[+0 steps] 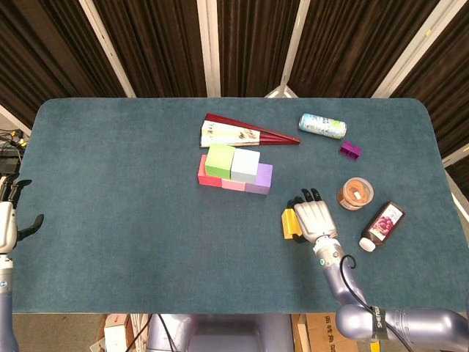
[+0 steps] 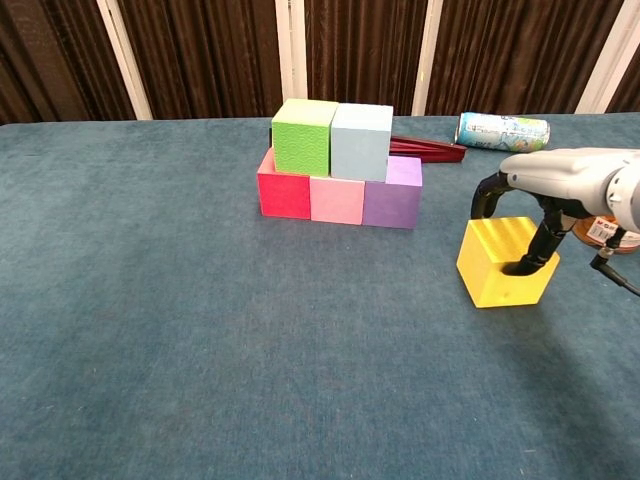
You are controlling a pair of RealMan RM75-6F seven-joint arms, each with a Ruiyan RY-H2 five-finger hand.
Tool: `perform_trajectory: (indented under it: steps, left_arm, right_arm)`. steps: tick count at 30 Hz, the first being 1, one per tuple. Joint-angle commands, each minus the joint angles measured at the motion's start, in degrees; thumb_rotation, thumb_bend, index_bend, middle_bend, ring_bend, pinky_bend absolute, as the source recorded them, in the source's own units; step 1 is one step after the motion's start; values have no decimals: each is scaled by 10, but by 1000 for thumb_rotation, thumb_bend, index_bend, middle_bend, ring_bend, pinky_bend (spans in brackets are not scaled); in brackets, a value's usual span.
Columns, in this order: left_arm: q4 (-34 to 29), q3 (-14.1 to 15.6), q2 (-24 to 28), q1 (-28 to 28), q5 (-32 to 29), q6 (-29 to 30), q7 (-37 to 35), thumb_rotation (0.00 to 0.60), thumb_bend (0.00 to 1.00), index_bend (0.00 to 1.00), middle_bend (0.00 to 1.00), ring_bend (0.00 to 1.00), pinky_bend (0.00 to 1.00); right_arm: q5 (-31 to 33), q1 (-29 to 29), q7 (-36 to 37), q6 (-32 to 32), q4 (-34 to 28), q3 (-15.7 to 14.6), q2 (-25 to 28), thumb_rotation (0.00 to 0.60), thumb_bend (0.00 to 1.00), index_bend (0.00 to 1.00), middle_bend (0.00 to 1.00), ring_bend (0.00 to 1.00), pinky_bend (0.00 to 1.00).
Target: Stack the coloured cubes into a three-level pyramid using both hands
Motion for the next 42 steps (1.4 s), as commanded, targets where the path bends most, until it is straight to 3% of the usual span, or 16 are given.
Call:
perform_trajectory:
  steps: [1, 21, 33, 39, 42]
  left_arm:
    - [0, 0, 0, 0, 0, 0, 0, 600, 323, 232, 109, 0, 0]
    - [-1, 0, -1, 0, -1, -2, 0, 600, 323, 246, 108, 0, 0]
    - [-2, 1, 0, 1, 2, 1, -3, 600, 323, 254, 108, 0, 0]
    - [5, 3, 1, 0, 5, 3, 9, 600, 322, 254, 109, 0, 0]
    - [5, 7, 3, -2, -2, -8, 28, 600, 323, 256, 109, 0, 0]
  right_arm:
    - [3, 2, -1, 1, 1, 0, 0, 600, 264, 310, 263, 81, 0]
    - [7, 4, 3, 4, 6, -8, 5, 600, 290, 311, 390, 188, 0]
    - [-16, -3, 18, 16, -4, -7, 13, 600, 347, 403, 430, 225, 0]
    - [-34, -12, 26, 45, -53, 6, 54, 600, 346, 403, 430, 225, 0]
    - [-33, -15, 14, 71, -98, 21, 105, 600, 346, 403, 430, 225, 0]
